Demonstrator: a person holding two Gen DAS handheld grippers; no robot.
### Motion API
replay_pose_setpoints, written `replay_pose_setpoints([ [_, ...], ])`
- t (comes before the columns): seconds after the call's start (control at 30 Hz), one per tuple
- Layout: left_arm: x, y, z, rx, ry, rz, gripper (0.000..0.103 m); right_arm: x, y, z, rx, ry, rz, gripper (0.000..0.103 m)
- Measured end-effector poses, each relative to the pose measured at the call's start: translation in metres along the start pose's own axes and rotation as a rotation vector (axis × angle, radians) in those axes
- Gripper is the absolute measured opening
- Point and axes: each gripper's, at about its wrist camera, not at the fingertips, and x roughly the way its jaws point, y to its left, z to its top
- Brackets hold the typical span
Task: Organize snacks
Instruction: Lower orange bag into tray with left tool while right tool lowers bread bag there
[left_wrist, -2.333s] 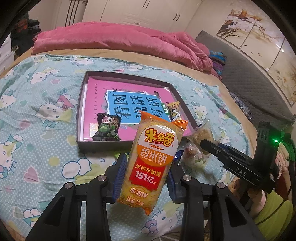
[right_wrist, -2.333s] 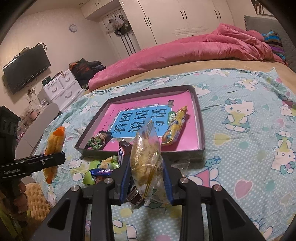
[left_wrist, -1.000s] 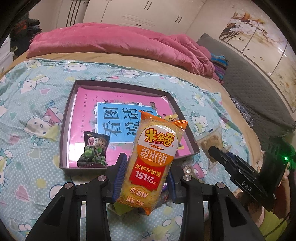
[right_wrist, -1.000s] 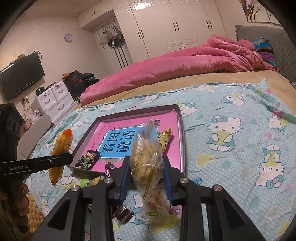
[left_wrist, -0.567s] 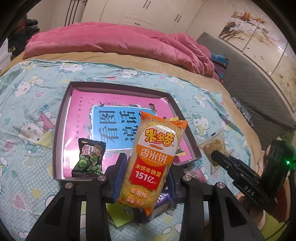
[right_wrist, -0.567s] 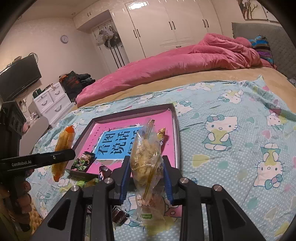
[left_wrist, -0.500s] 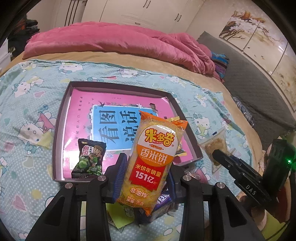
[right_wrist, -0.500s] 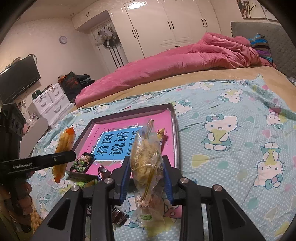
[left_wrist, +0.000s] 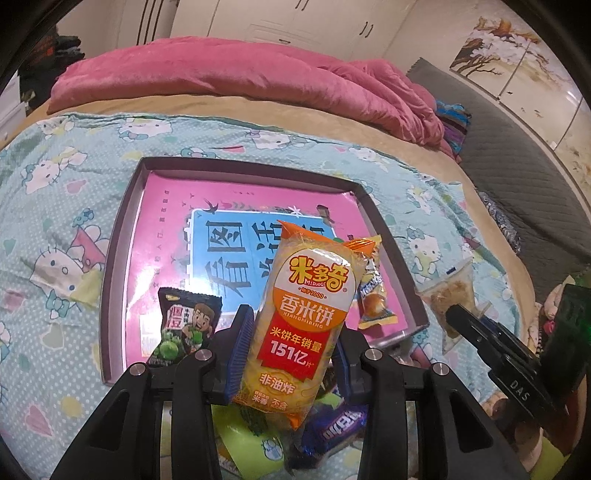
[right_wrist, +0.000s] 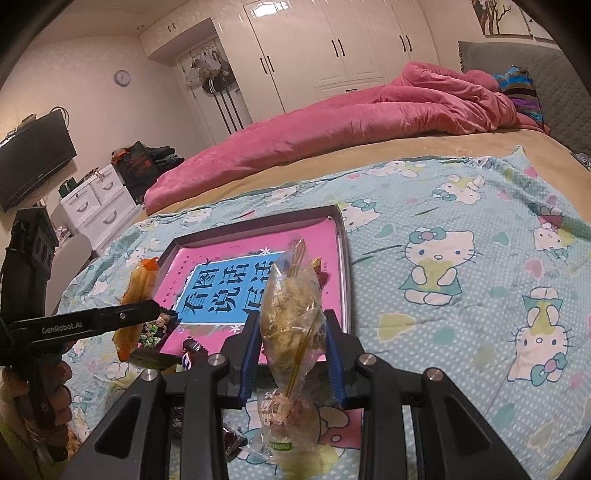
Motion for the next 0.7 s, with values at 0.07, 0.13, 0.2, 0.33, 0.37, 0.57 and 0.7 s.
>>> replay_pose_setpoints([
  [0.07,0.003,0.000,0.002,-0.004,0.003,0.000,0.041,0.001,0.000,0.000,-0.002,0.000,-0.001,0.033],
  [0.13,0.006,0.001,0.004,-0.005,0.006,0.005,0.041,0.003,-0.001,0.002,-0.006,0.000,-0.004,0.033],
  [0.2,0.009,0.001,0.005,-0.009,0.011,0.008,0.041,0.004,-0.001,0.003,-0.011,-0.002,-0.006,0.033],
  [0.33,0.014,0.002,0.006,-0.015,0.023,0.014,0.041,0.007,0.001,0.004,-0.025,-0.003,-0.013,0.033],
  [0.37,0.016,0.002,0.006,-0.014,0.026,0.017,0.041,0.008,0.002,0.005,-0.027,-0.003,-0.015,0.033],
  [0.57,0.021,0.003,0.006,-0.016,0.035,0.031,0.041,0.017,0.003,0.006,-0.037,0.006,-0.032,0.033],
  [0.7,0.024,0.005,0.004,-0.015,0.042,0.039,0.041,0.026,0.001,0.005,-0.050,0.021,-0.057,0.033],
])
